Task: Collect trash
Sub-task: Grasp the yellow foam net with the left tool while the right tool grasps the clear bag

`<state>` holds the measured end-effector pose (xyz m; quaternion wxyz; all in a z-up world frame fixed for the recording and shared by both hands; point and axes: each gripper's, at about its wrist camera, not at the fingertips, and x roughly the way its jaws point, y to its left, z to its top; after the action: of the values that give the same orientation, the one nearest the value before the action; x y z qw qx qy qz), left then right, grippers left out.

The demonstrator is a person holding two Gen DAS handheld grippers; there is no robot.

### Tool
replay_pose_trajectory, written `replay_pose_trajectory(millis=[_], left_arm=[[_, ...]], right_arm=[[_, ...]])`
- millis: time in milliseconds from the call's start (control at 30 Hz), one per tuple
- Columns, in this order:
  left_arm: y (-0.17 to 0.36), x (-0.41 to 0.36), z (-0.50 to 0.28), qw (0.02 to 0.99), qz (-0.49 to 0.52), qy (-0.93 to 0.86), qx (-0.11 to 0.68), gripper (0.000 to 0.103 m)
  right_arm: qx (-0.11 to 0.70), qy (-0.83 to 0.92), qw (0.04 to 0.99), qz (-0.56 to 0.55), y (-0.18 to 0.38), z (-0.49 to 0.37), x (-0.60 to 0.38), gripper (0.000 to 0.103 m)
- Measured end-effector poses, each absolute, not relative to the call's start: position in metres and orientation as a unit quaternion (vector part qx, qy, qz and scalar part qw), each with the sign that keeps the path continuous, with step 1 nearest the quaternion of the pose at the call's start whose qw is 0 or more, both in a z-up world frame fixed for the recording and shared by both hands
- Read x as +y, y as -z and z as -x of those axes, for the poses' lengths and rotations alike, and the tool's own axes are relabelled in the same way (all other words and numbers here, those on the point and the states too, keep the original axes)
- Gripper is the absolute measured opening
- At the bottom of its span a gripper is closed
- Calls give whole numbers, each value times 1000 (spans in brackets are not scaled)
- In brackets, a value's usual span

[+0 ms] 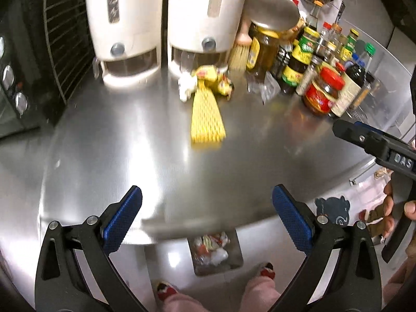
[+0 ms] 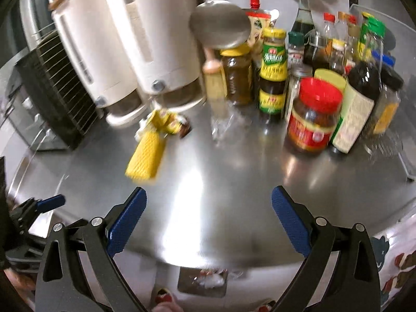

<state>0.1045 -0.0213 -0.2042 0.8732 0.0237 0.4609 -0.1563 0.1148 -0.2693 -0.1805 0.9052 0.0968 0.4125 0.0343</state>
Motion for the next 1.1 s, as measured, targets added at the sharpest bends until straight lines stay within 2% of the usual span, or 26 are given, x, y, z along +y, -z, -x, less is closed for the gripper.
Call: replay_pose_trajectory(millis=[567,767,900,933,1067,1100], left_arm=[[230,-55,-219,868,-23,152,473,95],[249,-63,-243,858,-27,145,493,92],[260,-62,-252,849,-18,145,507,82],[262,-62,-253,848,-16,146,510,77],[269,-62,-256,844,-21,146,516,61],[271,-62,-256,842,-24,148,519,56]], right_arm=[[444,16,885,-142,233,-264,-286,97],[455,24,882,-118,250,-292,-279,95],[465,24,879,-105,260,-305,-275,86],[468,25,877,-105,263,-307,-275,79],[483,19,868,-117,273,-311,-278,70],[482,20,869,-114,272,-310,-277,61]])
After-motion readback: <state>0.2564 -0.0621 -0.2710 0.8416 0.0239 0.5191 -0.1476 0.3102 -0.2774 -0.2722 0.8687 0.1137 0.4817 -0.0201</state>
